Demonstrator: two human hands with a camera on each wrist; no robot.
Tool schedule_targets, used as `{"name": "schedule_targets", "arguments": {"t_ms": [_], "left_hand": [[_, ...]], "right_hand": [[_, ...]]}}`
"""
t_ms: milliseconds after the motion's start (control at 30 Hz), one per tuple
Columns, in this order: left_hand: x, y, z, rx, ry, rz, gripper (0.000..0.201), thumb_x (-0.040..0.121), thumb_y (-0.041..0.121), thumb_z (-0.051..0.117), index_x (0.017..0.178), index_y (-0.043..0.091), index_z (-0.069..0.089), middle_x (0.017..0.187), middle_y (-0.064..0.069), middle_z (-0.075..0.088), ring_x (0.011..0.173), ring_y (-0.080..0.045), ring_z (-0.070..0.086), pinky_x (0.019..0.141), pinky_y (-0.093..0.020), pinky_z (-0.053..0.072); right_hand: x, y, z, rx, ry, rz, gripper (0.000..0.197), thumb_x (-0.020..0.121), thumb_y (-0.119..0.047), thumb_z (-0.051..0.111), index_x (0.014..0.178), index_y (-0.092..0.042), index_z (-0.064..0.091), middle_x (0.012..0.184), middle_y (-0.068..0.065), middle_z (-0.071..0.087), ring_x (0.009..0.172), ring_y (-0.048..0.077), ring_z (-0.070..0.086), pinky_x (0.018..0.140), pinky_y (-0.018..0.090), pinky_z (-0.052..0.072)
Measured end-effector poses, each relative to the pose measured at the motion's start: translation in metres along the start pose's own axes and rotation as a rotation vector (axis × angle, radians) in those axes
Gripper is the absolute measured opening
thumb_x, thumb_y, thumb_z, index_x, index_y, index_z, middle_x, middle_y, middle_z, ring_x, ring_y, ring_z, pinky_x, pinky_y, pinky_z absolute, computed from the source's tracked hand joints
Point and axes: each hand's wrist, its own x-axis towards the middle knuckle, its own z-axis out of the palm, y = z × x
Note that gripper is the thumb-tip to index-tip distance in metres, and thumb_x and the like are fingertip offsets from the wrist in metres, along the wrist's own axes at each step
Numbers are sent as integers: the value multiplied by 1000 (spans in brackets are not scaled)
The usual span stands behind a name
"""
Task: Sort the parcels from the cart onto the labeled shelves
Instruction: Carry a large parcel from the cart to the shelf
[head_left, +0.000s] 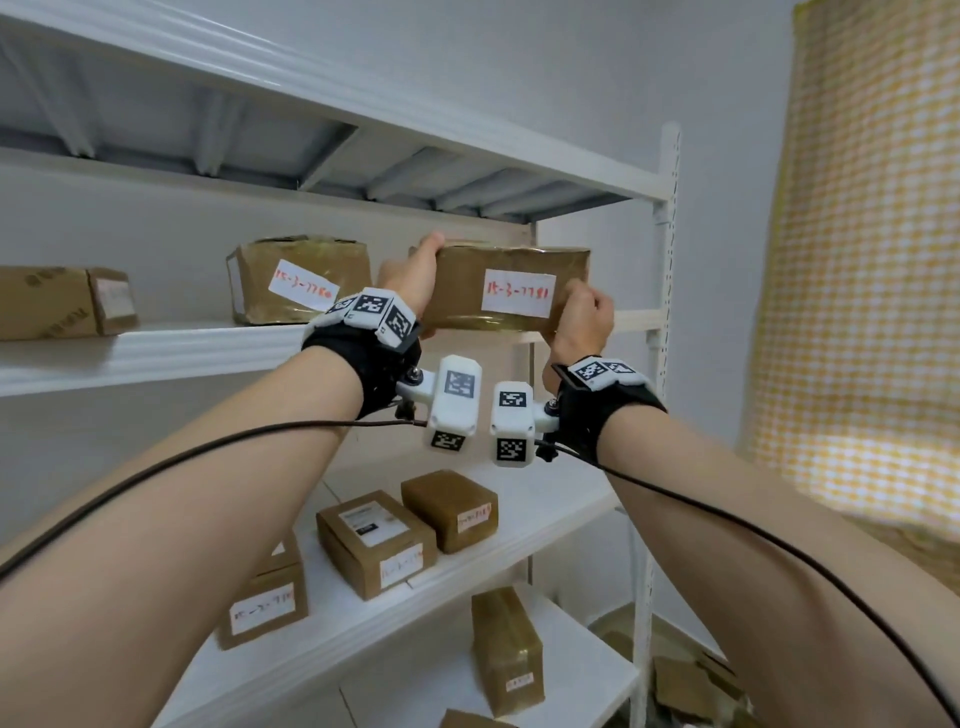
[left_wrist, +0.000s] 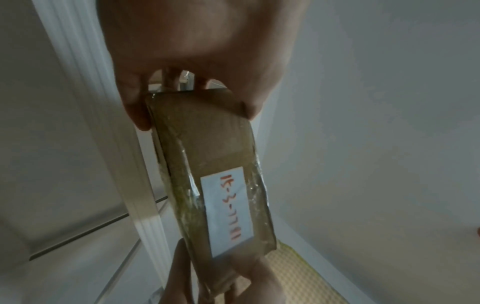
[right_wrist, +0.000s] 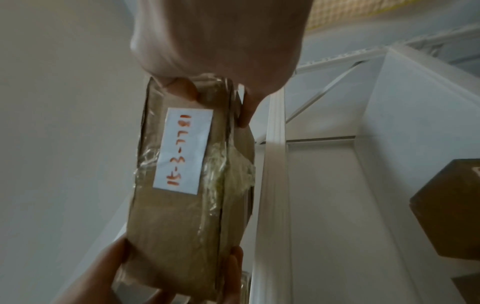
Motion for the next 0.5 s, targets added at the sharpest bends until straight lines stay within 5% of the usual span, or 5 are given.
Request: {"name": "schedule_targets", "arguments": {"t_ms": [133,267,333,400,500], "left_hand": [[44,-9,9,104,105,-19,118,36,91,58,134,26,50,120,-5,64,99,-30,65,80,-47,57],[58,-13,16,283,224,66,117,40,74,68,140,18,43,124,-6,59,107,-31,61,89,-45,56],[68,-18,16,403,284,105,110,39,66,69,134,15,49,123,-7,62,110,-29,61,95,-44,53],[79,-23,13,496,294,122,100,45,62,73,130,12,53,120,-8,64,110,-29,62,96,-43,53],[98,-31,6,569,317,128,117,38,75,71,132,7,53,120,-14,67,111,-34,66,97,-49,53]], "right_hand": [[39,23,14,-2,-50,64,31,68,-27,57,98,-24,49,107,10,68,101,30,66,93,46,54],[68,46,31,-36,-115,98,30,66,-36,62,94,-29,54,121,14,65,100,28,67,83,45,61],[67,49,36,-41,-118,112,30,80,-30,65,108,-21,61,131,11,53,86,19,62,77,42,62],[74,58,39,-99,-125,138,36,93,-24,61,128,-16,58,129,4,34,74,12,50,86,44,60],[82,74,45,-193,-143,125,41,93,-21,62,132,-22,50,131,9,33,83,23,56,95,48,55]]}}
